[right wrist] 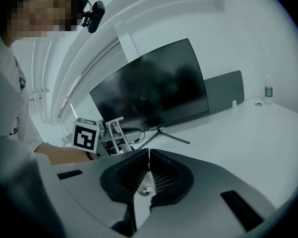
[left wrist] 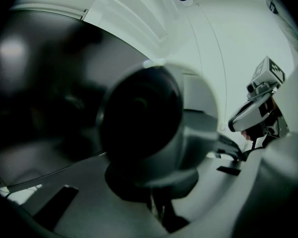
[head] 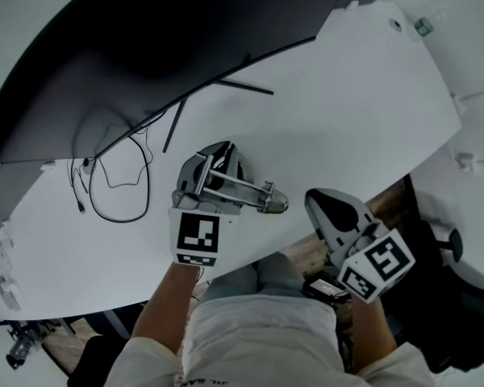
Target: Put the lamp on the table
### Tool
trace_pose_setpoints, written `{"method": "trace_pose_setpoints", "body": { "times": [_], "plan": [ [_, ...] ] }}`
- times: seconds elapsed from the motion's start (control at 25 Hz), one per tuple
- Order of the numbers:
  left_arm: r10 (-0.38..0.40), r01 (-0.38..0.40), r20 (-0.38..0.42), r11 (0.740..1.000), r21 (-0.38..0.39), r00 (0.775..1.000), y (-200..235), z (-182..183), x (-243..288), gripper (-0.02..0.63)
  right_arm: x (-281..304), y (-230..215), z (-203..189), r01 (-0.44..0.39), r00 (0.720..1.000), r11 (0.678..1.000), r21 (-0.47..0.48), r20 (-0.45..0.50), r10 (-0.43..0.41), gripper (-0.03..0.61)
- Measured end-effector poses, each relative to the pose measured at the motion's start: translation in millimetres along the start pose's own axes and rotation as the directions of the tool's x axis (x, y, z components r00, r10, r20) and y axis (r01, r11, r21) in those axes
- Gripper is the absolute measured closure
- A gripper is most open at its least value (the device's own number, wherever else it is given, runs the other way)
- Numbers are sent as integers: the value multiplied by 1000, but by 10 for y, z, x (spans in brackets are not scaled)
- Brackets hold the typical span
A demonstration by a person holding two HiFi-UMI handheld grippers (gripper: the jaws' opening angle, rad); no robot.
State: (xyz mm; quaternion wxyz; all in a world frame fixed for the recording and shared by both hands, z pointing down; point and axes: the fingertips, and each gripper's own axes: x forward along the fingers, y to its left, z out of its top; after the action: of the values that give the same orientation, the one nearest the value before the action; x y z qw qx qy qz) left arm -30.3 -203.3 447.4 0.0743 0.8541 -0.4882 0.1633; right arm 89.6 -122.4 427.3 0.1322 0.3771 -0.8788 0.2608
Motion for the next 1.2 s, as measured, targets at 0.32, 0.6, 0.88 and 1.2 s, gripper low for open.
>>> {"method": "trace_pose_setpoints", "body": {
  "times": [0.32, 0.6, 0.88, 1.2],
  "plan": [
    [-7, 7, -7, 1000, -9, 1000, -6, -45, 87, 594, 20, -69, -21, 2, 1000, 1000, 10, -14, -2, 546],
    [-8, 8, -9, 1000, -6, 1000, -2, -56, 121, 594, 31, -82, -49, -5, 1000, 1000, 21, -16, 5, 546],
    [-16, 16, 9, 1000, 10, 1000, -42, -86, 86, 592, 67, -45, -41, -16, 1000, 1000, 20, -14, 16, 546],
    [-13, 11, 42, 999, 32, 999, -83, -116, 16, 588, 81, 21, -58, -25, 1000, 1000, 18, -15, 25, 546]
  ]
}}
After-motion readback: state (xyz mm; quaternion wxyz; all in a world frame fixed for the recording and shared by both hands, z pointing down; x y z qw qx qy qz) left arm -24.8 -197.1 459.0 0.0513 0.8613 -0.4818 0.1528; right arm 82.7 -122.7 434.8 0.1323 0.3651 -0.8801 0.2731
